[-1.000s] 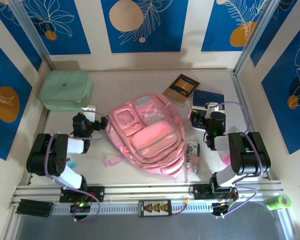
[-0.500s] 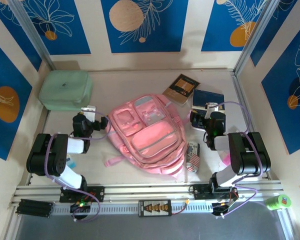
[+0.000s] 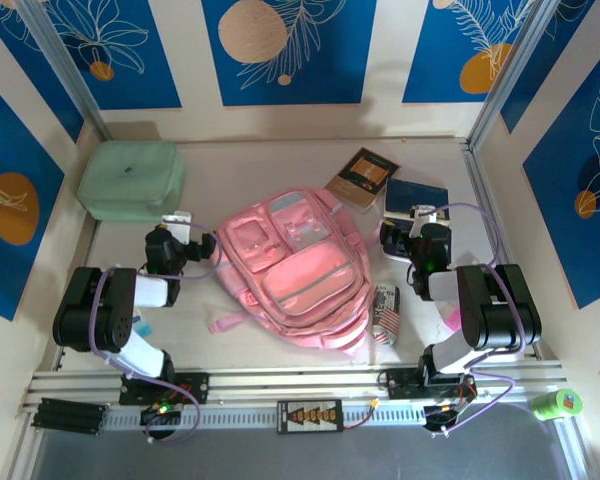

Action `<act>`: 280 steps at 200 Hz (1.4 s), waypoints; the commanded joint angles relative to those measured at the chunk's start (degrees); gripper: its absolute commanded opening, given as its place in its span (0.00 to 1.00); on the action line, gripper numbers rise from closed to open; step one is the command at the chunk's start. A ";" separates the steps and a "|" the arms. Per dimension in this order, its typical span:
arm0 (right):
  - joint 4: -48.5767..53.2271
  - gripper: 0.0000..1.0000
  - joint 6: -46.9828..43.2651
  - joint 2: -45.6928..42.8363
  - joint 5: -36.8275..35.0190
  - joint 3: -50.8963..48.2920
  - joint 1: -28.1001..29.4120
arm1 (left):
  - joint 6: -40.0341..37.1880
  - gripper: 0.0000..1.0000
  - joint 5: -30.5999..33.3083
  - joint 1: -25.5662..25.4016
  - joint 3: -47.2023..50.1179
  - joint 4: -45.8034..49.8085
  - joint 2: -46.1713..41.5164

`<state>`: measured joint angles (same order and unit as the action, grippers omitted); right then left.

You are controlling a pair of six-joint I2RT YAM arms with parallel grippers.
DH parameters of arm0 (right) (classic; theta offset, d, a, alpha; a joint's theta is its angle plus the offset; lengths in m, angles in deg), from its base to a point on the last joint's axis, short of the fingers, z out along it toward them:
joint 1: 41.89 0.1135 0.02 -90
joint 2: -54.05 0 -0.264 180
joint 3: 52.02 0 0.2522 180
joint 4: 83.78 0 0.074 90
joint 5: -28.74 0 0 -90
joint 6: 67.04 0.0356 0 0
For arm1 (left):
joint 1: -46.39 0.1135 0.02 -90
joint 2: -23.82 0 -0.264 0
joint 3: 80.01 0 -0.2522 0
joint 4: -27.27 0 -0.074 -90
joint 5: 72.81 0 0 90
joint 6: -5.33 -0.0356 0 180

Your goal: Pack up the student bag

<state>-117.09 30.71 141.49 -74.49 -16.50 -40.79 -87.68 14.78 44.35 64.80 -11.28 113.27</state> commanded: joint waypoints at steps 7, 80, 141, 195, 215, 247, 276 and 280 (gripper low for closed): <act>3.86 0.99 -0.94 -3.24 1.02 2.52 0.40 | 1.16 1.00 1.45 -0.15 1.49 -2.34 -2.86; 39.55 0.99 10.68 -15.21 -3.96 18.03 4.52 | 19.39 1.00 12.29 -0.13 -8.50 33.55 -23.41; 62.97 0.99 18.69 -2.26 3.39 37.30 11.31 | 33.73 1.00 -5.47 -0.32 -17.51 52.23 -27.65; 68.60 0.99 21.44 7.29 9.76 46.32 20.38 | 49.78 1.00 -12.24 -10.35 -17.27 58.53 -28.59; 69.91 0.94 22.88 9.09 10.09 46.62 22.08 | 53.15 1.00 -9.38 -18.43 -17.99 59.21 -27.40; 69.97 0.93 24.70 8.47 9.77 43.37 23.09 | 57.42 1.00 -7.52 -26.10 -20.28 59.19 -22.05; 69.45 0.93 25.93 7.66 10.53 40.47 22.89 | 58.85 1.00 -9.87 -28.10 -20.62 54.76 -15.44; 69.33 0.93 26.00 7.74 10.74 40.18 22.90 | 58.63 1.00 -10.55 -28.01 -20.79 54.19 -14.26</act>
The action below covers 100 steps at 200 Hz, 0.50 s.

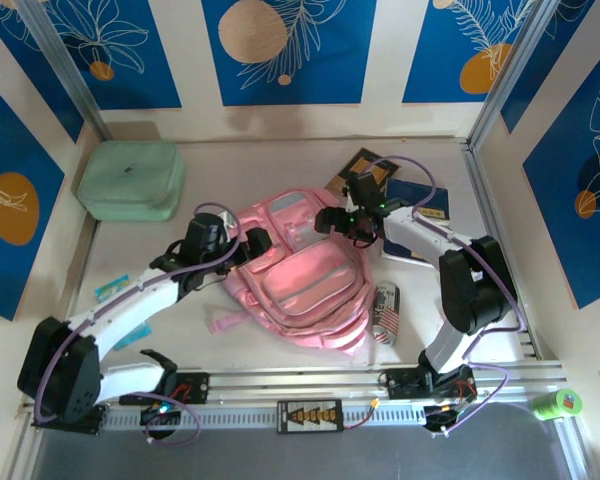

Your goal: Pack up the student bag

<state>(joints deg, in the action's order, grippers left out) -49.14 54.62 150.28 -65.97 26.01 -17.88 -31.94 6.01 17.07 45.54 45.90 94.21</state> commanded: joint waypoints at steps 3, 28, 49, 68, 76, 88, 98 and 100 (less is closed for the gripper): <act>1.31 0.93 2.16 -0.92 2.49 -2.50 0.01 | 2.55 1.00 -2.16 -0.73 -1.65 -3.35 5.66; 1.62 0.93 2.48 0.34 4.32 -3.00 0.24 | -0.08 1.00 -2.83 0.17 -3.55 -1.79 10.87; 0.82 0.93 1.99 1.50 8.68 -2.89 0.71 | -2.58 1.00 -0.92 3.00 -3.53 0.44 12.05; 0.30 0.92 2.00 3.70 13.51 -1.17 2.74 | -8.21 1.00 -0.42 8.15 -3.70 1.61 13.19; 0.07 0.91 2.37 4.81 15.20 -0.14 3.90 | -11.06 1.00 -0.70 10.62 -4.32 1.99 14.13; -0.67 0.90 3.77 6.40 15.87 1.29 5.82 | -14.70 1.00 -0.84 13.81 -6.20 3.27 16.12; -1.72 0.90 5.41 7.57 15.76 2.32 6.75 | -18.09 1.00 -0.94 15.34 -8.54 3.82 18.57; -1.97 0.90 5.84 7.77 15.76 2.56 6.93 | -18.63 1.00 -0.88 15.52 -9.11 3.94 19.09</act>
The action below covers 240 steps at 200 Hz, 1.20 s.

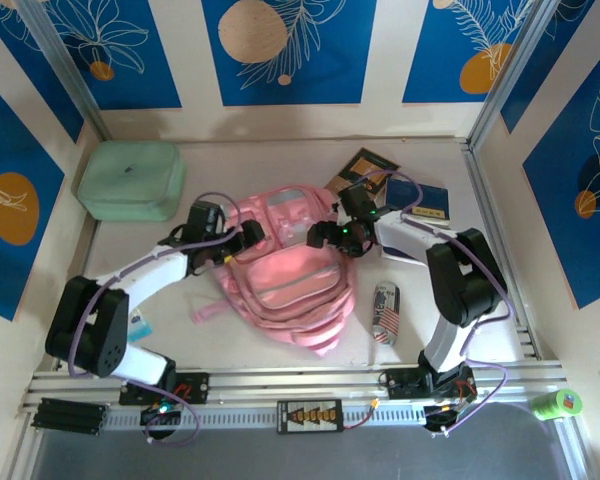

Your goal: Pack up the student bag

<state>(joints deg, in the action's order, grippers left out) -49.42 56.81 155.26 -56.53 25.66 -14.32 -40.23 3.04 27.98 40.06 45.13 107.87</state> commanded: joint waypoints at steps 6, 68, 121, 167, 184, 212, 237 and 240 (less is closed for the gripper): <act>-2.60 0.90 5.08 3.53 6.31 3.44 3.53 | -12.28 1.00 2.53 4.92 -5.64 5.56 6.95; -8.21 0.88 8.36 3.28 8.69 8.03 3.12 | -23.01 1.00 4.77 5.06 -28.06 9.84 21.51; -7.58 0.99 6.29 -7.51 0.81 -0.68 -1.36 | -21.13 1.00 5.60 4.59 -28.69 22.12 11.46; -6.90 0.99 6.42 -5.26 3.01 -1.91 -5.18 | -8.90 1.00 -1.16 0.57 -12.92 17.85 -0.73; -8.42 0.99 7.01 -2.95 7.21 -0.92 -5.99 | -6.41 1.00 -2.07 -1.30 -9.11 14.13 -1.96; -9.11 0.94 8.69 0.97 9.95 1.67 -5.86 | -5.07 1.00 -1.84 -1.19 -6.10 9.58 0.85; -7.65 0.91 9.52 3.89 10.62 4.09 -5.64 | -8.11 1.00 0.34 -0.85 -9.37 11.52 5.94; -7.82 0.91 9.61 4.03 10.84 4.14 -5.60 | -8.55 1.00 0.76 -0.74 -9.80 11.87 6.60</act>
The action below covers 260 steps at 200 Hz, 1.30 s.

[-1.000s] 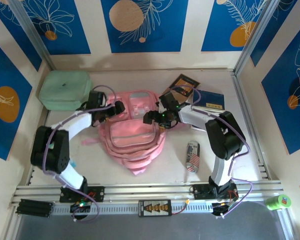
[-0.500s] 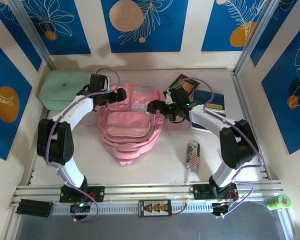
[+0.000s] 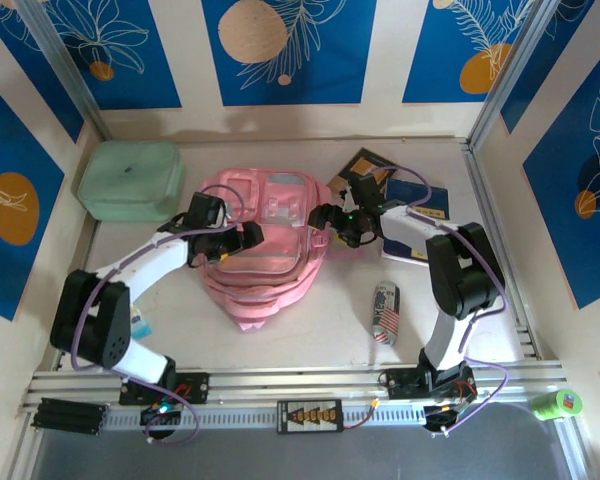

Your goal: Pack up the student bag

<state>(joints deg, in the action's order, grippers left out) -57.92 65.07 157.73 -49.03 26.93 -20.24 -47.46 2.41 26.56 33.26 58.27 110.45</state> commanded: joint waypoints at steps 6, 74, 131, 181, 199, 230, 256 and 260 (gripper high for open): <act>0.49 0.91 1.55 1.62 3.40 2.85 0.42 | -2.45 1.00 2.20 0.90 -4.13 -0.85 5.25; 0.33 0.90 3.36 1.39 1.20 2.99 0.52 | -9.96 1.00 8.52 5.41 -19.38 0.91 21.08; 0.89 0.90 5.72 1.25 -0.46 2.64 -1.11 | -12.57 1.00 3.49 5.86 -35.19 1.31 33.54; 1.04 0.71 6.75 4.27 0.04 5.58 -2.16 | -14.25 1.00 3.50 5.86 -36.93 5.68 25.98; 1.10 0.66 6.85 6.59 -0.73 8.15 -2.88 | -13.10 1.00 3.27 5.45 -32.07 6.03 19.31; 2.98 0.58 5.77 13.09 -1.87 15.39 -5.55 | -9.30 1.00 5.66 1.44 -24.00 10.77 9.20; 4.26 0.53 3.32 18.22 -1.74 21.80 -7.33 | -5.38 1.00 9.24 -4.38 -15.99 11.84 2.81; 4.60 0.52 2.91 18.95 -1.65 22.83 -7.37 | -4.03 1.00 9.10 -4.83 -14.74 11.40 2.07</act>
<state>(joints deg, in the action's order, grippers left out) -56.37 70.51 173.16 -50.63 44.44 -26.27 -56.86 8.86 25.92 11.80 65.55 115.98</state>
